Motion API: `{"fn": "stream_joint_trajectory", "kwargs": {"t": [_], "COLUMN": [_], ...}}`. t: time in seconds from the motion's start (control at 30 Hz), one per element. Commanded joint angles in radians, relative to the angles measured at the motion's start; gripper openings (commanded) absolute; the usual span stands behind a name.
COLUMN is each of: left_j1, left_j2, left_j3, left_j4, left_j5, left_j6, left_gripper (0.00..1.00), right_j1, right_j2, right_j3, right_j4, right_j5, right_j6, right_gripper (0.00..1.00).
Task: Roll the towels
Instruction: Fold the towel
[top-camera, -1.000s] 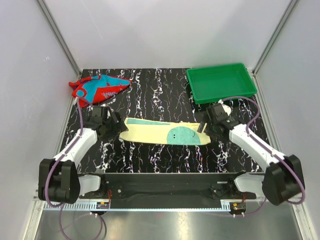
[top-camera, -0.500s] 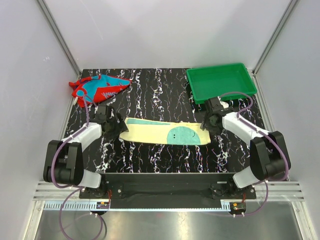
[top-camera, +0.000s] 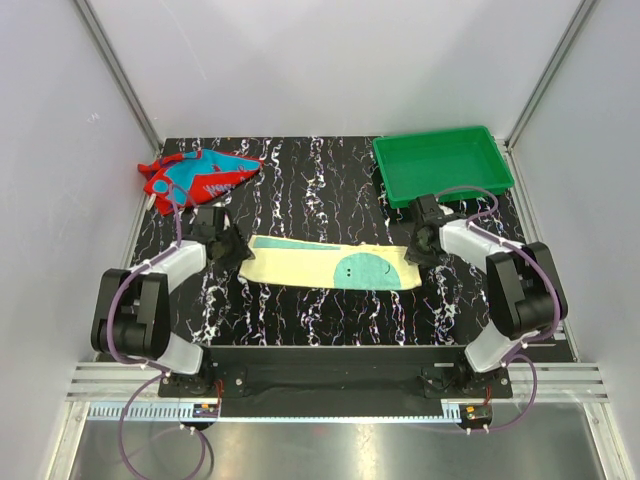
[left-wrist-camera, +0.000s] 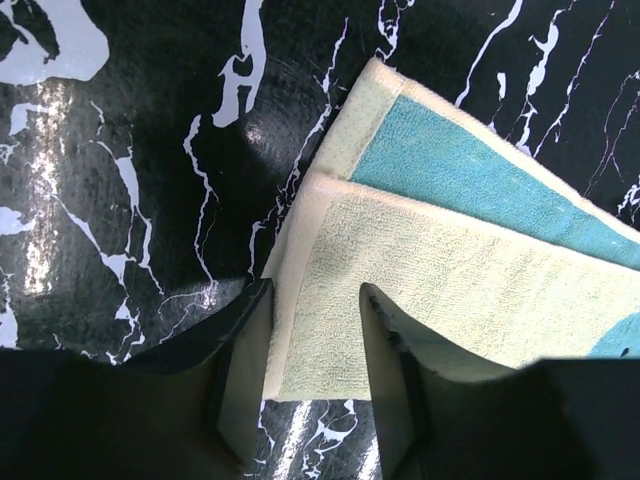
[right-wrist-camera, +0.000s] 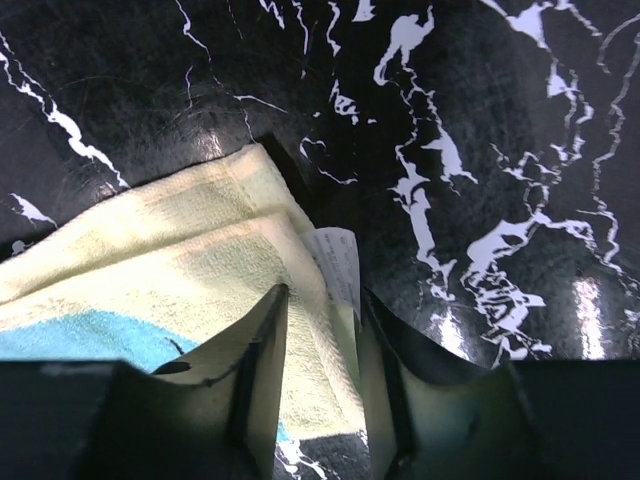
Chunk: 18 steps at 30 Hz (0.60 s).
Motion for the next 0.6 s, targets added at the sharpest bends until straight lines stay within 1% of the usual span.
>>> {"fn": "stream_joint_trajectory", "kwargs": {"t": [0.0, 0.03, 0.07, 0.1, 0.13, 0.17, 0.2, 0.23, 0.27, 0.43, 0.47, 0.5, 0.57], "left_j1": [-0.003, -0.003, -0.003, -0.003, -0.003, -0.003, -0.003, -0.003, -0.003, -0.006, -0.008, -0.011, -0.012], "left_j2": [0.011, 0.014, 0.016, 0.017, 0.02, 0.022, 0.025, 0.026, 0.026, -0.003, -0.009, -0.024, -0.044], "left_j3": [0.042, 0.04, 0.043, 0.046, 0.048, 0.049, 0.054, 0.055, 0.057, 0.072, 0.074, 0.078, 0.085], "left_j4": [0.067, 0.069, 0.07, 0.072, 0.073, 0.073, 0.073, 0.07, 0.069, 0.049, 0.047, 0.043, 0.029], "left_j5": [0.023, 0.023, 0.023, 0.023, 0.023, 0.023, 0.02, 0.019, 0.017, 0.017, 0.016, 0.01, 0.007], "left_j6": [0.017, 0.019, 0.021, 0.022, 0.022, 0.022, 0.024, 0.024, 0.022, 0.022, 0.022, 0.022, 0.022], "left_gripper": [0.4, 0.38, 0.28, 0.21, 0.19, 0.13, 0.02, 0.0, 0.0, 0.0, 0.0, 0.0, 0.0], "right_j1": [-0.003, -0.003, -0.003, -0.003, -0.003, -0.003, -0.003, -0.002, -0.003, -0.002, -0.003, -0.003, -0.003], "right_j2": [0.023, 0.029, 0.031, 0.033, 0.031, 0.031, 0.03, 0.025, 0.022, -0.024, -0.032, -0.039, -0.055], "right_j3": [0.045, 0.048, 0.051, 0.051, 0.052, 0.052, 0.052, 0.054, 0.055, 0.049, 0.042, 0.039, 0.032], "right_j4": [0.046, 0.044, 0.043, 0.043, 0.041, 0.041, 0.037, 0.032, 0.027, -0.003, -0.005, -0.005, -0.011], "right_j5": [-0.017, -0.014, -0.013, -0.007, -0.003, 0.001, 0.003, 0.006, 0.007, 0.023, 0.023, 0.023, 0.024], "right_j6": [-0.016, -0.017, -0.019, -0.022, -0.022, -0.022, -0.023, -0.025, -0.026, -0.029, -0.029, -0.028, -0.028], "right_gripper": [0.39, 0.37, 0.34, 0.32, 0.31, 0.3, 0.3, 0.29, 0.27, 0.26, 0.23, 0.14, 0.11]}}
